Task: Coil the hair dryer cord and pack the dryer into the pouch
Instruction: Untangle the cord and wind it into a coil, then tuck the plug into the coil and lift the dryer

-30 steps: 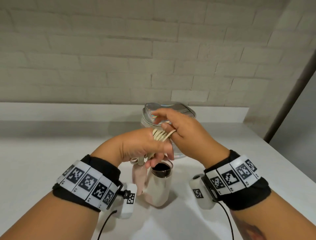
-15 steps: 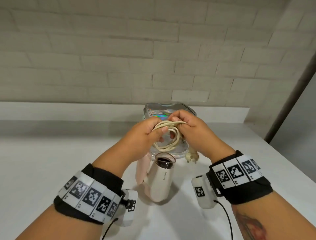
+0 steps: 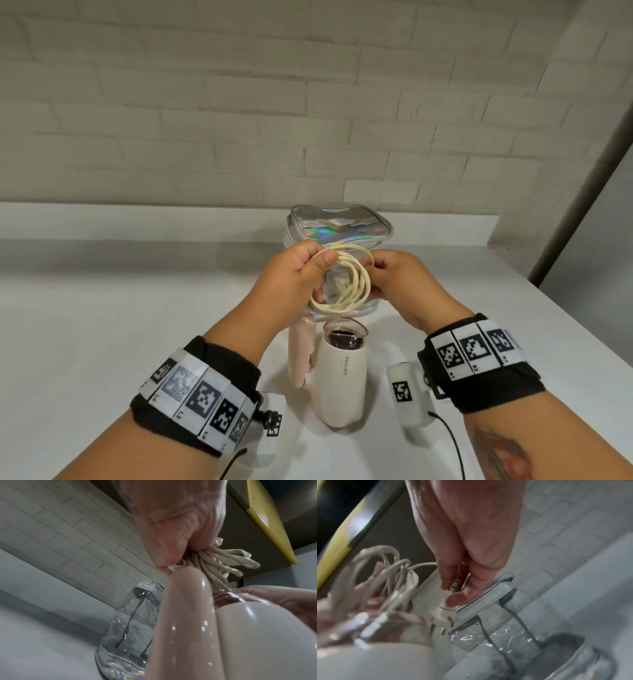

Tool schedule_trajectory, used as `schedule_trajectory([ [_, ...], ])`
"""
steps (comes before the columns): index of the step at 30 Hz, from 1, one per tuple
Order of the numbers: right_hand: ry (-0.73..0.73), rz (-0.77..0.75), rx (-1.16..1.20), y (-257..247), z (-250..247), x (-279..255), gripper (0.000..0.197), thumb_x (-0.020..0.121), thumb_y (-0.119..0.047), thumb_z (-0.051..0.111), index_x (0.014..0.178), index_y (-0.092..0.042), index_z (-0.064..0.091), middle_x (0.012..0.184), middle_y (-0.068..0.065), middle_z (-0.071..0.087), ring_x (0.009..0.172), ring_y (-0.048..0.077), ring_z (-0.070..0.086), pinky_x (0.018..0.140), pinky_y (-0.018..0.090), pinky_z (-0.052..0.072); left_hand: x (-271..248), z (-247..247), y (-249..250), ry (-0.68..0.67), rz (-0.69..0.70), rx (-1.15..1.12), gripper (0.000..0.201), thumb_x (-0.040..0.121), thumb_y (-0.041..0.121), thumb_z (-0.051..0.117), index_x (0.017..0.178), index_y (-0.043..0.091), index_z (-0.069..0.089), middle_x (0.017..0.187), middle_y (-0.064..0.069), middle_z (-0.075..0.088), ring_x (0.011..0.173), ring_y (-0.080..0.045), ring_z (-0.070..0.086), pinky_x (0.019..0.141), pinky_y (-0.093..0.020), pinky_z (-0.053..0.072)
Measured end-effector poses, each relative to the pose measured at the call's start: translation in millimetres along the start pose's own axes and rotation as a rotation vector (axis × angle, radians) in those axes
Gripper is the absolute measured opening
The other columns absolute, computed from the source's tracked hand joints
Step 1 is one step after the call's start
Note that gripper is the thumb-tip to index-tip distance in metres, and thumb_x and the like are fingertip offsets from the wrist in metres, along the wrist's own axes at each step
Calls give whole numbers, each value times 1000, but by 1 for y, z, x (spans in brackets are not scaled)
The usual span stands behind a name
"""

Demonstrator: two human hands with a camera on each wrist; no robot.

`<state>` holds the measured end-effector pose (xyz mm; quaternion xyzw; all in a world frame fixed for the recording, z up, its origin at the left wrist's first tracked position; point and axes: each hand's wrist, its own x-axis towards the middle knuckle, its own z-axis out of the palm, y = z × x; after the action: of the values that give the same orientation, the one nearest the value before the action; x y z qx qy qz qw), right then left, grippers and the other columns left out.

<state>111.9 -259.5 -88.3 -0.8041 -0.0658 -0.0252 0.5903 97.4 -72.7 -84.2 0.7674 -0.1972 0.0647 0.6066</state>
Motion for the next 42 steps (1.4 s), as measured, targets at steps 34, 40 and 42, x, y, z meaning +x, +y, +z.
schedule_trajectory([
  [34, -204, 199, 869, -19, 18, -3, 48, 90, -29, 50, 126, 3, 54, 114, 17, 62, 97, 25, 62, 91, 39, 50, 15, 22, -3, 226, -74, -243, 19, 80, 36, 68, 92, 21, 64, 94, -7, 75, 89, -26, 72, 85, -51, 56],
  [40, -360, 69, 798, -18, 18, -8, 54, 86, -17, 58, 134, 2, 44, 124, 23, 54, 111, 32, 54, 91, 42, 52, 15, 18, -4, 166, -113, -330, 27, 82, 34, 68, 102, 15, 69, 95, -5, 75, 89, -21, 70, 85, -44, 56],
  [42, -364, 69, 741, -19, 18, -8, 57, 84, -19, 62, 135, 0, 43, 114, 23, 58, 106, 34, 55, 91, 43, 51, 15, 16, -5, 146, -137, -368, 19, 87, 25, 65, 99, 11, 69, 77, 2, 72, 72, -12, 67, 70, -32, 54],
])
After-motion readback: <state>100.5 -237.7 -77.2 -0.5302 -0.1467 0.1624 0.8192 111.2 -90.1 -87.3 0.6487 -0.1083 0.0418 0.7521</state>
